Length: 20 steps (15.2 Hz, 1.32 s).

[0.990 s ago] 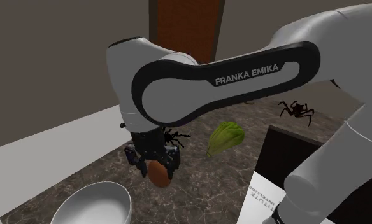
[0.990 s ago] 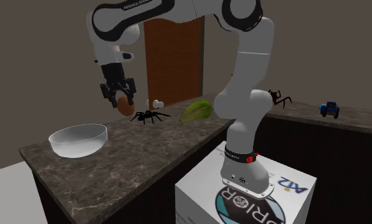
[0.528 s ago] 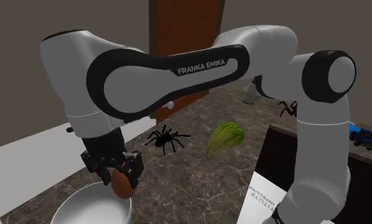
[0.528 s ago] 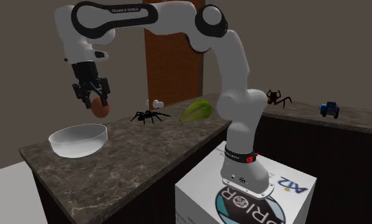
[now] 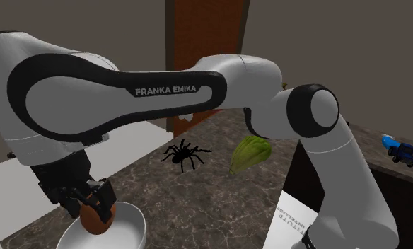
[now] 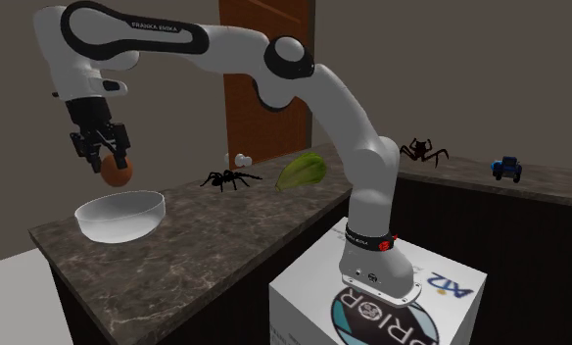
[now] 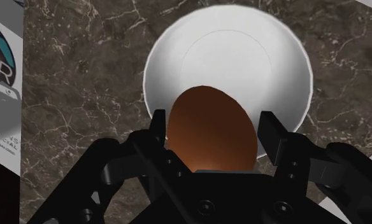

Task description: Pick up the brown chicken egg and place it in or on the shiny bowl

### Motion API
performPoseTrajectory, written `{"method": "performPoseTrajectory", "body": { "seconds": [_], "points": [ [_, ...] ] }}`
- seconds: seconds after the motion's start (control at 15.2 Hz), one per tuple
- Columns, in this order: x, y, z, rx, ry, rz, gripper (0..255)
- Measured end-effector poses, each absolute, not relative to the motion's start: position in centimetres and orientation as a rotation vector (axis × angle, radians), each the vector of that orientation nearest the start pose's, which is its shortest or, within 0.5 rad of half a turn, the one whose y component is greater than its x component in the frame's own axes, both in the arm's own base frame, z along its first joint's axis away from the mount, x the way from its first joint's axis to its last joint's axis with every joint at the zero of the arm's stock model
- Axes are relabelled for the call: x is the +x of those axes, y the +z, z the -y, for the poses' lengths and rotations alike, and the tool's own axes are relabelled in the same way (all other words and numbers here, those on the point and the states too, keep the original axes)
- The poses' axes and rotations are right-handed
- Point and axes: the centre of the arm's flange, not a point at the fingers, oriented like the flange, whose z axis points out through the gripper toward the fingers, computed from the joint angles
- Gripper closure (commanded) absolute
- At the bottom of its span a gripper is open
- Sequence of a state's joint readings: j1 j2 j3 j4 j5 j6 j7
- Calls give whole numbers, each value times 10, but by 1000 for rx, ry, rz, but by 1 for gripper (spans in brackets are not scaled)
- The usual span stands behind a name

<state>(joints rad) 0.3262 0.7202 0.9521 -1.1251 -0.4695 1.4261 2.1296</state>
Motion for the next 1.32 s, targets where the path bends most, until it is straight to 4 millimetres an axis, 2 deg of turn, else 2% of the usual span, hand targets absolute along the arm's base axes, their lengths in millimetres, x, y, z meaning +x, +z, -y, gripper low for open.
{"method": "performPoseTrajectory", "body": {
  "seconds": [0.79, 1.25, 1.32],
  "points": [
    [426, 418, -546, -2928, 141, -1547, 255],
    [425, 412, -547, -2928, 141, -1547, 255],
    [425, 412, -547, -2928, 141, -1547, 0]
  ]
}}
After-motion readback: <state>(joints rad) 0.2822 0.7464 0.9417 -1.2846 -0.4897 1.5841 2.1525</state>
